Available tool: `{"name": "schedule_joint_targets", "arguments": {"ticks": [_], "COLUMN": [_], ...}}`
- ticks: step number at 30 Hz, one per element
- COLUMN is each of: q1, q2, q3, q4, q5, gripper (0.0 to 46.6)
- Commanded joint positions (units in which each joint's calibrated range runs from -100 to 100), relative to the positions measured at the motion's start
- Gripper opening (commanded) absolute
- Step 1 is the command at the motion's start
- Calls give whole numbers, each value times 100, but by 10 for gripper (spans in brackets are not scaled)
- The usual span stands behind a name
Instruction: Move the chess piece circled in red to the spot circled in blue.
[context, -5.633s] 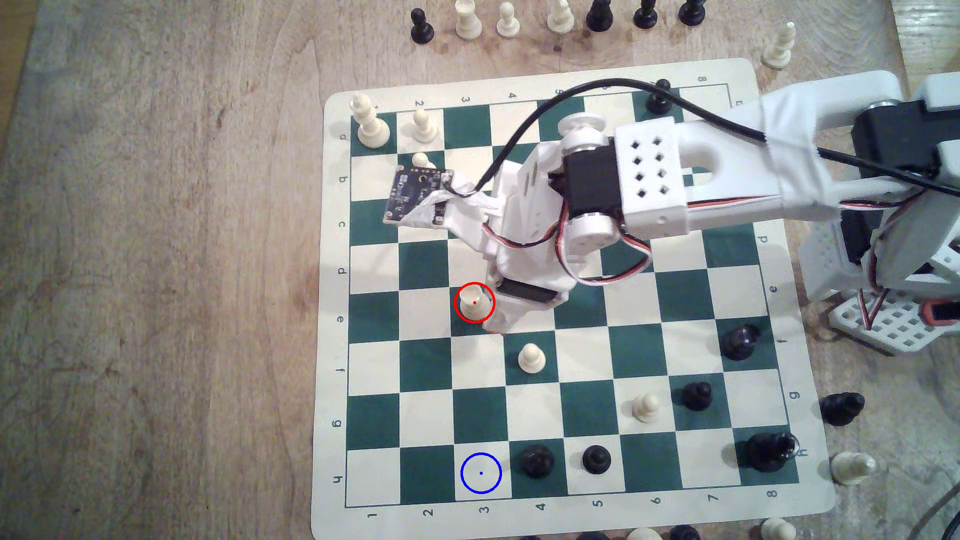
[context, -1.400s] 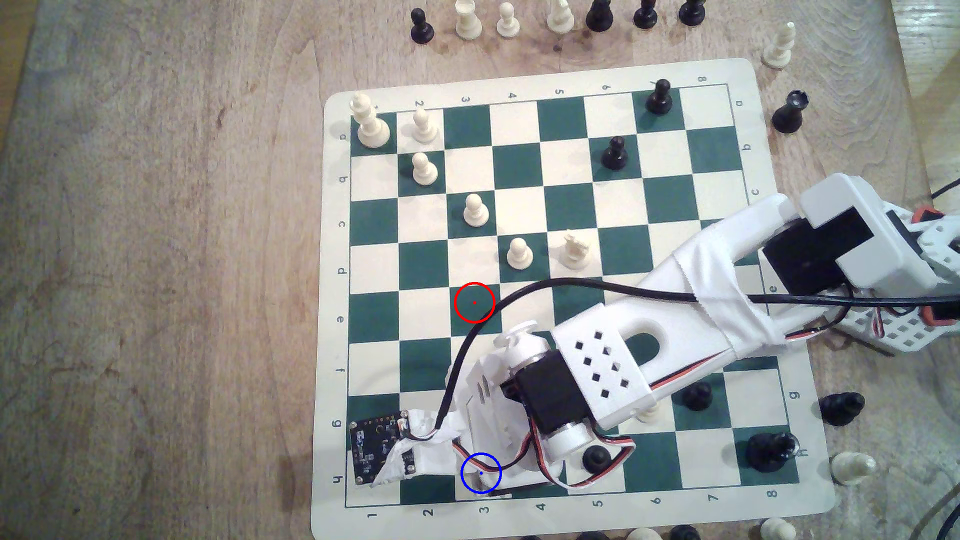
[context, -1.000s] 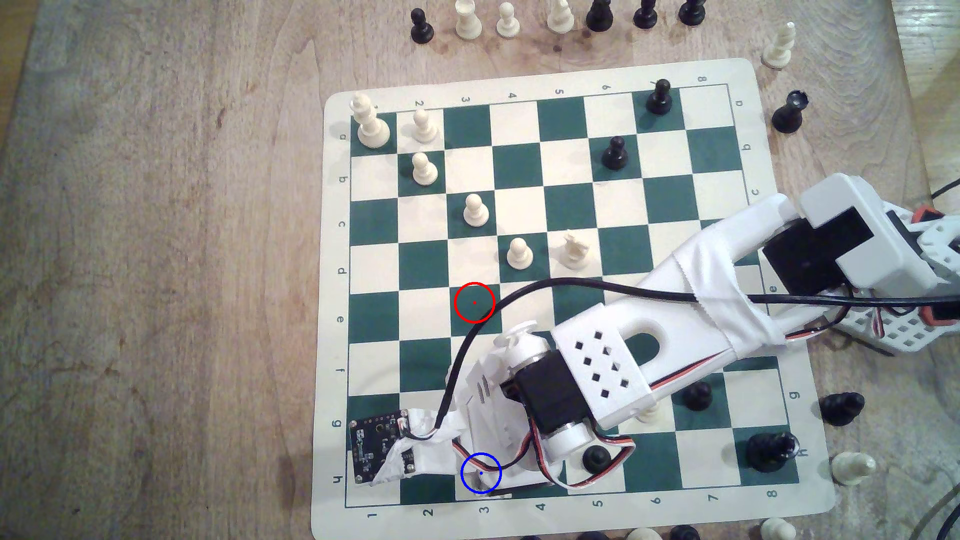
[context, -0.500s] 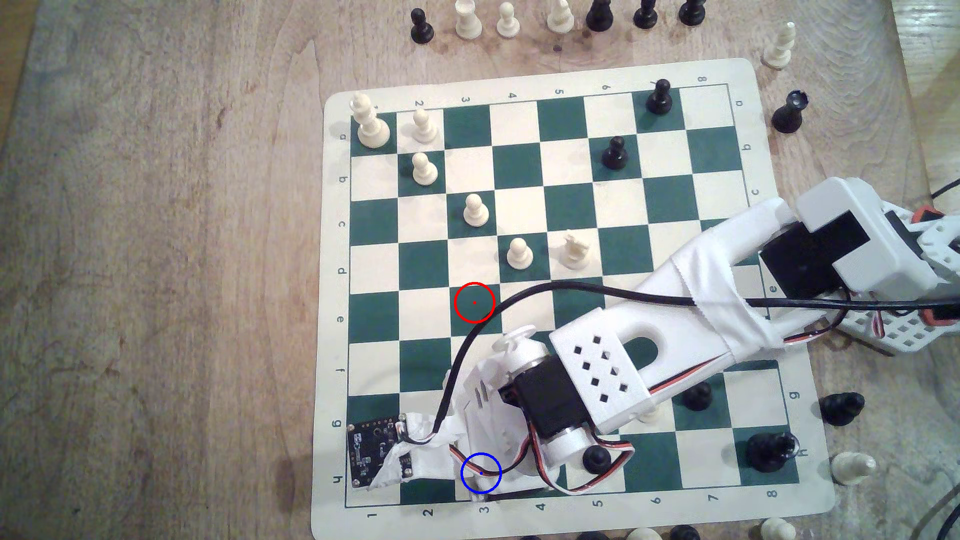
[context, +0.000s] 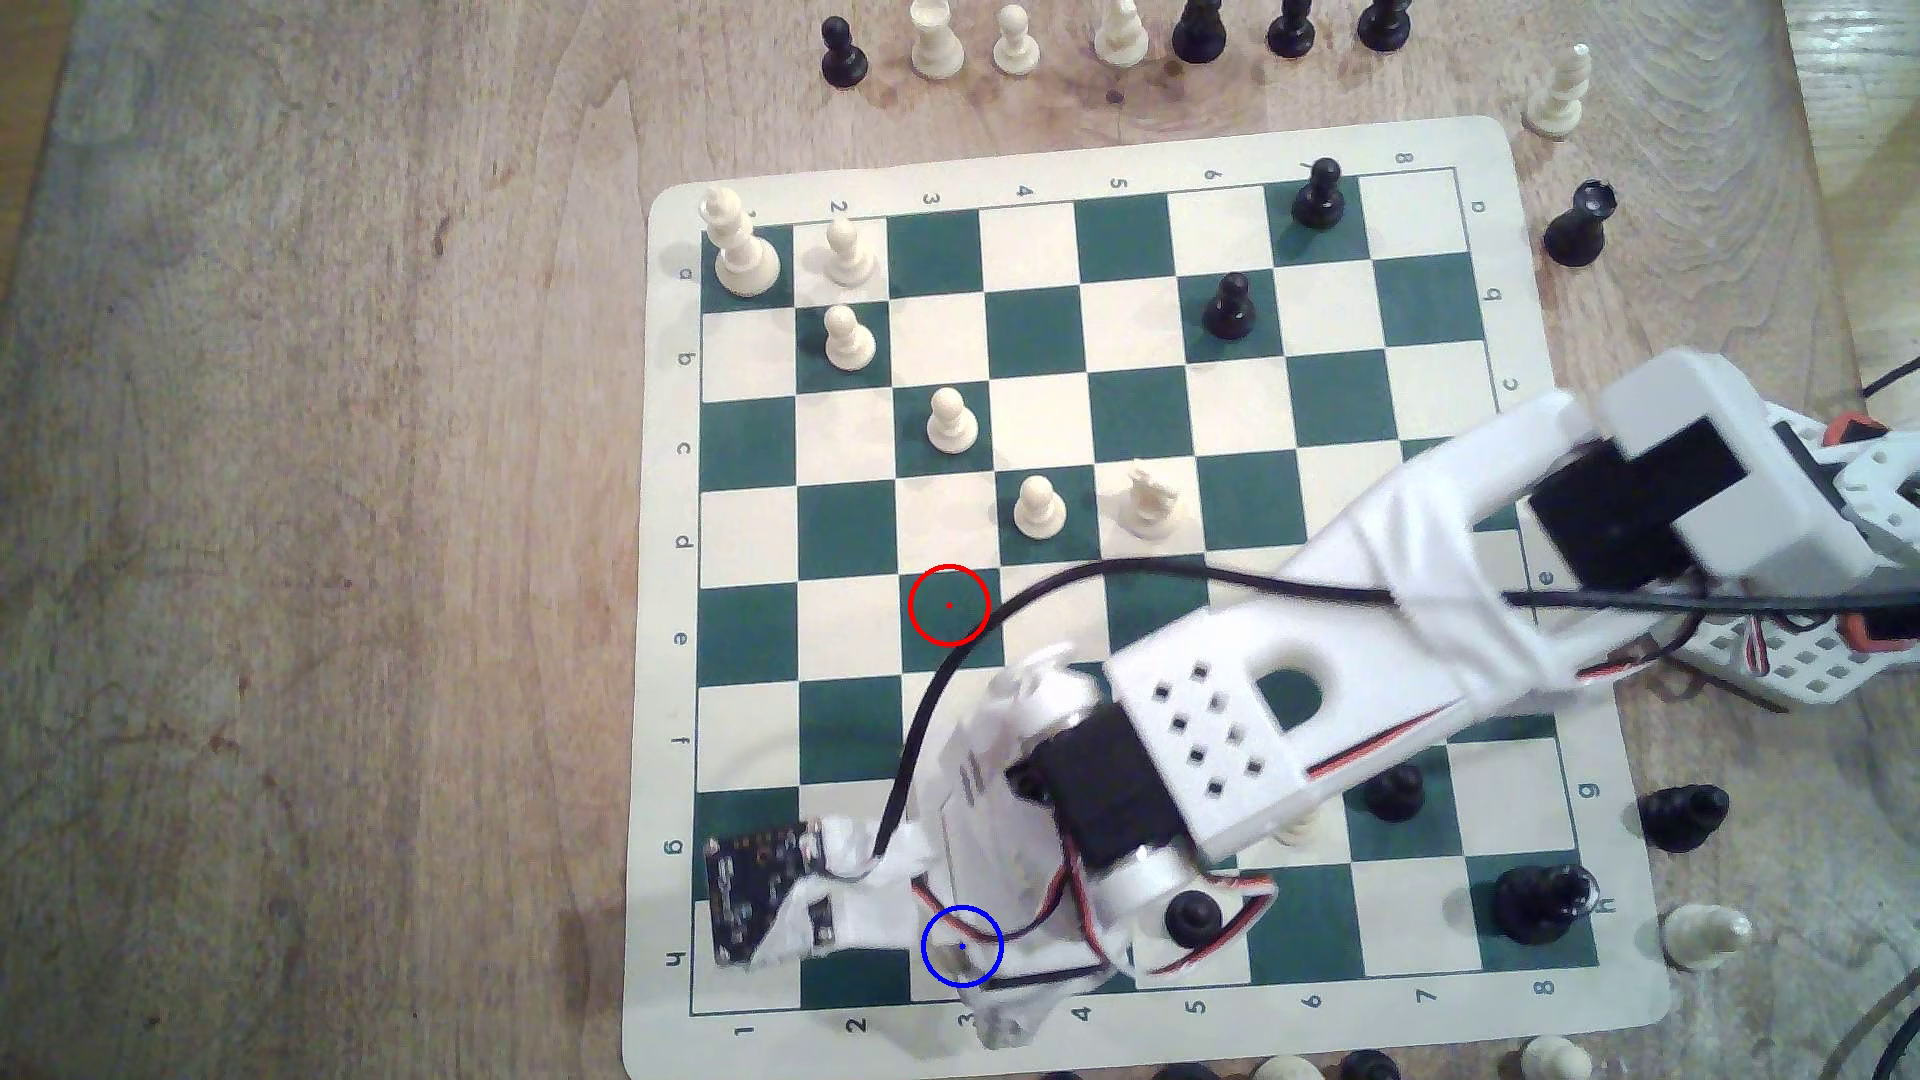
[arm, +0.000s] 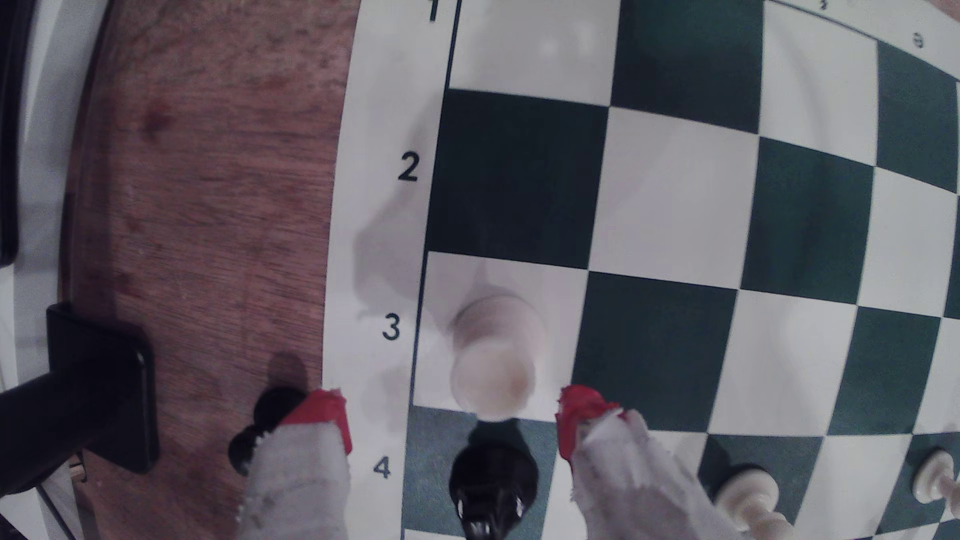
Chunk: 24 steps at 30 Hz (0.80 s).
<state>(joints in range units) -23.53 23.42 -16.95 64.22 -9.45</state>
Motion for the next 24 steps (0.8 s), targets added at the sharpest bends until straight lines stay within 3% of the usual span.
{"name": "schedule_joint_targets", "arguments": {"ticks": [1,5,18,24], "q1": [143,346,1254,1535], "q2": [-1535,-2741,-6714,-7919], "q3": [570,1812,5756,6726], "q4": [-18,-239,-526,-452], "q5": [24,49,122,137], "gripper": [221,139,137,138]}}
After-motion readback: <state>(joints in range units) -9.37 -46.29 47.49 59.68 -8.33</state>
